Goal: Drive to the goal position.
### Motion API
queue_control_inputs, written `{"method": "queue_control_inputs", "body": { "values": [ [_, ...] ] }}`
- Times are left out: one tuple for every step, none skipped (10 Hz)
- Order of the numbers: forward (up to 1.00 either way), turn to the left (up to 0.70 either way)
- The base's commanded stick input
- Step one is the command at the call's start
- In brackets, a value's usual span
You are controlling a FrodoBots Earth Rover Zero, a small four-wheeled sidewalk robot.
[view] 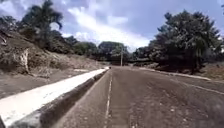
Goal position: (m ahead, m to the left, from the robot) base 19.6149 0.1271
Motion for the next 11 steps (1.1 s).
{"method": "queue_control_inputs", "body": {
  "values": [
    [1.00, 0.00],
    [1.00, 0.00],
    [1.00, 0.00],
    [1.00, 0.00],
    [1.00, 0.00],
    [1.00, 0.00],
    [1.00, 0.00],
    [1.00, 0.00],
    [1.00, 0.00],
    [1.00, 0.00],
    [1.00, -0.16]
  ]
}}
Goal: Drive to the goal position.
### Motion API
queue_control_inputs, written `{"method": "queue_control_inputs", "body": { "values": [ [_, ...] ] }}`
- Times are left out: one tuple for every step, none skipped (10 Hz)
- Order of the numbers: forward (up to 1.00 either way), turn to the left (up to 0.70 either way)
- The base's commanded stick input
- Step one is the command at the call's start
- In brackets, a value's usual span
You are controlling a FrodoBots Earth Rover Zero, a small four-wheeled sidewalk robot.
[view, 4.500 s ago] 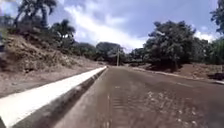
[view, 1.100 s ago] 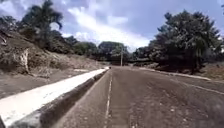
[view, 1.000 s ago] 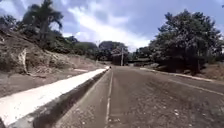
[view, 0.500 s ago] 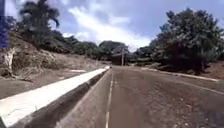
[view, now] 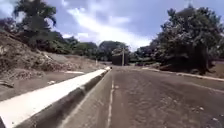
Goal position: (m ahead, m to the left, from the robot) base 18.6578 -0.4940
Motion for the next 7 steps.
{"method": "queue_control_inputs", "body": {
  "values": [
    [1.00, -0.18],
    [1.00, -0.04],
    [1.00, 0.00],
    [1.00, -0.25],
    [1.00, -0.04],
    [1.00, -0.11],
    [1.00, -0.25]
  ]
}}
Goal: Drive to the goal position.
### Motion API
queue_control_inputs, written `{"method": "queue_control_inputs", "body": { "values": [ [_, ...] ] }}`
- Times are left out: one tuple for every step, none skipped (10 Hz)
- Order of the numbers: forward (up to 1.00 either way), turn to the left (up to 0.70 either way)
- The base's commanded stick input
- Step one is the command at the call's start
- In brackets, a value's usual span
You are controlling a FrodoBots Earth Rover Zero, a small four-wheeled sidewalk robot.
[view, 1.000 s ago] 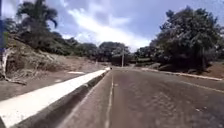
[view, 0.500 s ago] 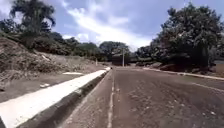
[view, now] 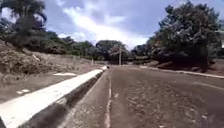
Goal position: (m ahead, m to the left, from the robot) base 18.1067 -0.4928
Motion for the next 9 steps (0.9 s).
{"method": "queue_control_inputs", "body": {
  "values": [
    [1.00, 0.00],
    [1.00, 0.00],
    [1.00, 0.00],
    [1.00, 0.00],
    [1.00, 0.00],
    [1.00, 0.00],
    [1.00, 0.00],
    [1.00, 0.00],
    [1.00, 0.00]
  ]
}}
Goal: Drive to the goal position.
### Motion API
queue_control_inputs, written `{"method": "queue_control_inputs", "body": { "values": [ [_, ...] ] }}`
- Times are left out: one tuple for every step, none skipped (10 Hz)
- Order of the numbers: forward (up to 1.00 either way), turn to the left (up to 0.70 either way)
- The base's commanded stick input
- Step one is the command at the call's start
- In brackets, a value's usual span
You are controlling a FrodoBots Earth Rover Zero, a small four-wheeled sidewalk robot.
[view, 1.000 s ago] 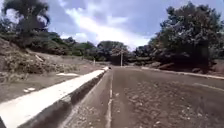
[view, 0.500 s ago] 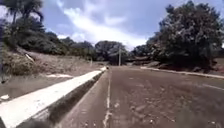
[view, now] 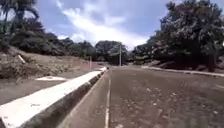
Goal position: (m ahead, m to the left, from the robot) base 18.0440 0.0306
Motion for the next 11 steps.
{"method": "queue_control_inputs", "body": {
  "values": [
    [1.00, 0.00],
    [1.00, 0.00],
    [1.00, 0.00],
    [1.00, 0.00],
    [1.00, 0.00],
    [1.00, 0.00],
    [1.00, 0.00],
    [1.00, 0.00],
    [1.00, 0.00],
    [1.00, 0.00],
    [1.00, 0.00]
  ]
}}
